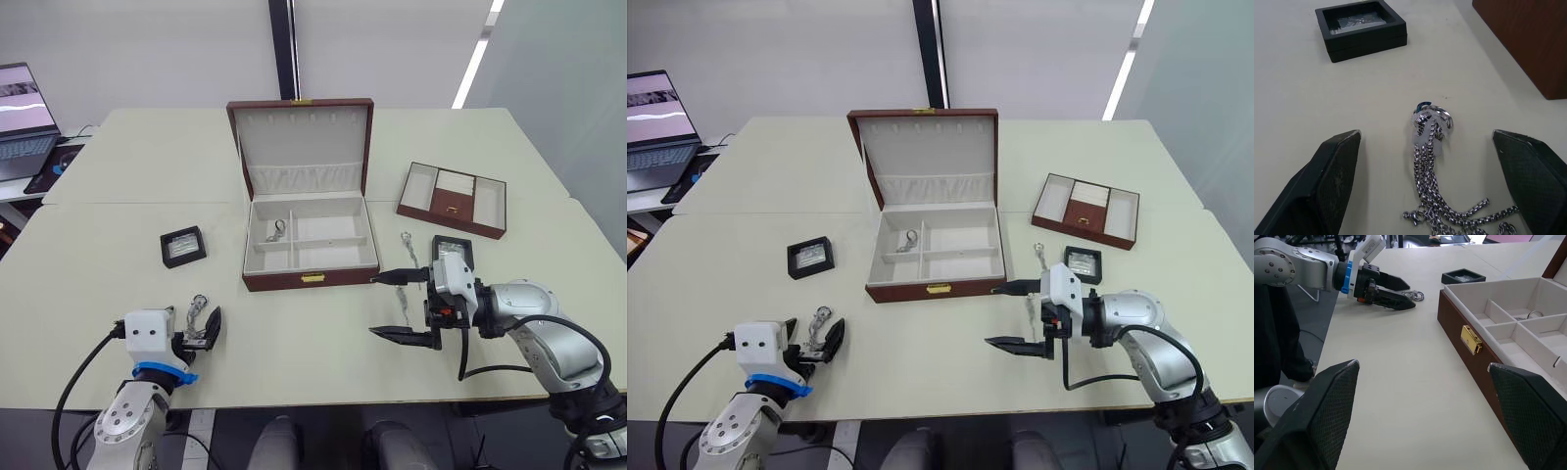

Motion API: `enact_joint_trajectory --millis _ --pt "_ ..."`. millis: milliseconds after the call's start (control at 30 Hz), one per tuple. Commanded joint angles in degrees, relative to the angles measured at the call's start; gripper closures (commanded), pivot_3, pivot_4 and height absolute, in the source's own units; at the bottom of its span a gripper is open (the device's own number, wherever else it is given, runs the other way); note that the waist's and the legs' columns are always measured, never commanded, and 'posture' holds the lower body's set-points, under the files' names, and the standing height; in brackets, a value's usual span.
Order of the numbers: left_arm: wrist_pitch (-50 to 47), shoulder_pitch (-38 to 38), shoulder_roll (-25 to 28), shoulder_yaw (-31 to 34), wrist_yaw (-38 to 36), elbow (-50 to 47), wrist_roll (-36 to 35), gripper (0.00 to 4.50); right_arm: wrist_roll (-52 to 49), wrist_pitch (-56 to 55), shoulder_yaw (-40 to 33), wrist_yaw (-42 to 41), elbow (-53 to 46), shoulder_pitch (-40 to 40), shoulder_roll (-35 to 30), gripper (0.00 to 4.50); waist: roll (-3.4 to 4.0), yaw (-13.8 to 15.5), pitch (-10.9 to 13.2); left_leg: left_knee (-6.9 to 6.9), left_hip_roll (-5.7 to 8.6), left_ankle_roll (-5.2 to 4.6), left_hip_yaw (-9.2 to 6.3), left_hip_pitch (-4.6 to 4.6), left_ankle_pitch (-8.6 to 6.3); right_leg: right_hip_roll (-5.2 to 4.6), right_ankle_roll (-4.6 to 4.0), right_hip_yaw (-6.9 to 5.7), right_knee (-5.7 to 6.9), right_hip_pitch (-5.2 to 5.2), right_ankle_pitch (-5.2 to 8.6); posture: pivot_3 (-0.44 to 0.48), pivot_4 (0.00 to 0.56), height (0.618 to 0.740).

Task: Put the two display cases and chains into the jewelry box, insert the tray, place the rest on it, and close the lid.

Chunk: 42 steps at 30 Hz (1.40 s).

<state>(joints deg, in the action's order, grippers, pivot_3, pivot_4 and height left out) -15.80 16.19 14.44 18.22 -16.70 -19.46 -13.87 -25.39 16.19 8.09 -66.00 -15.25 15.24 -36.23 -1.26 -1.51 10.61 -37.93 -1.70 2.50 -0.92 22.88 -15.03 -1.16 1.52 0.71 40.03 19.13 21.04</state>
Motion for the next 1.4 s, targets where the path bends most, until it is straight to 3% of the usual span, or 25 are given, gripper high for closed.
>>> enact_joint_trajectory --millis 33,167,267,600,667,1067,1400 --pt "0.0 0.3 0.6 -0.3 0.2 1.1 0.5 0.05 -0.3 -0.3 -0.8 0.0 -1.3 -0.1 -0.5 0.00 0.00 0.0 0.0 0.00 0.00 0.00 0.00 0.00 0.00 0.00 0.00 0.00 0.00 0.00 0.00 0.000 0.150 0.740" --pt "0.5 0.7 0.4 -0.6 -0.3 2.1 0.4 0.05 -0.2 -0.5 -1.1 -0.2 -1.0 -0.4 -0.7 0.00 0.03 0.0 0.0 0.00 0.00 0.00 0.00 -0.01 0.00 0.00 0.00 0.00 0.00 0.00 0.00 0.000 0.150 0.740" --pt "1.0 0.8 0.3 -0.7 -0.2 2.4 0.4 0.61 -0.3 -0.5 -1.1 -0.2 -0.9 -0.4 -0.9 0.00 0.05 0.0 0.0 0.00 0.00 0.00 0.00 -0.03 0.00 0.00 0.00 0.00 0.01 -0.02 0.00 0.000 0.150 0.740" --pt "2.0 1.0 0.1 -0.4 0.3 3.0 -0.3 3.85 -0.3 -0.8 -1.1 -0.5 0.3 -0.3 -0.8 0.00 0.07 0.0 0.0 0.02 0.00 0.00 0.00 -0.04 0.00 0.00 0.00 0.00 0.01 -0.02 0.00 0.000 0.150 0.740" --pt "2.2 1.2 -0.3 0.0 0.5 2.9 -0.8 4.19 -0.2 -1.1 -1.2 -0.5 0.5 -0.4 -0.8 0.00 0.07 0.0 0.0 0.02 0.00 0.00 0.00 -0.04 0.00 0.00 0.00 0.00 0.01 -0.02 0.00 0.000 0.150 0.740" --pt "-0.4 -2.4 -0.4 1.0 0.3 -3.6 -7.4 4.22 -2.2 -0.2 -2.5 -0.3 0.5 0.6 -0.7 0.00 0.05 0.0 0.0 0.01 0.00 0.00 0.00 -0.01 0.00 0.00 0.00 0.00 0.00 -0.01 0.00 0.000 0.150 0.740" --pt "-9.9 -12.6 3.4 -0.1 2.3 -11.2 -12.6 4.22 -4.9 3.5 -4.6 1.7 -0.7 4.6 -0.4 0.00 0.05 0.0 0.0 0.00 0.00 0.01 -0.01 0.02 0.00 0.02 0.01 0.00 -0.04 -0.01 0.00 0.000 0.150 0.740"
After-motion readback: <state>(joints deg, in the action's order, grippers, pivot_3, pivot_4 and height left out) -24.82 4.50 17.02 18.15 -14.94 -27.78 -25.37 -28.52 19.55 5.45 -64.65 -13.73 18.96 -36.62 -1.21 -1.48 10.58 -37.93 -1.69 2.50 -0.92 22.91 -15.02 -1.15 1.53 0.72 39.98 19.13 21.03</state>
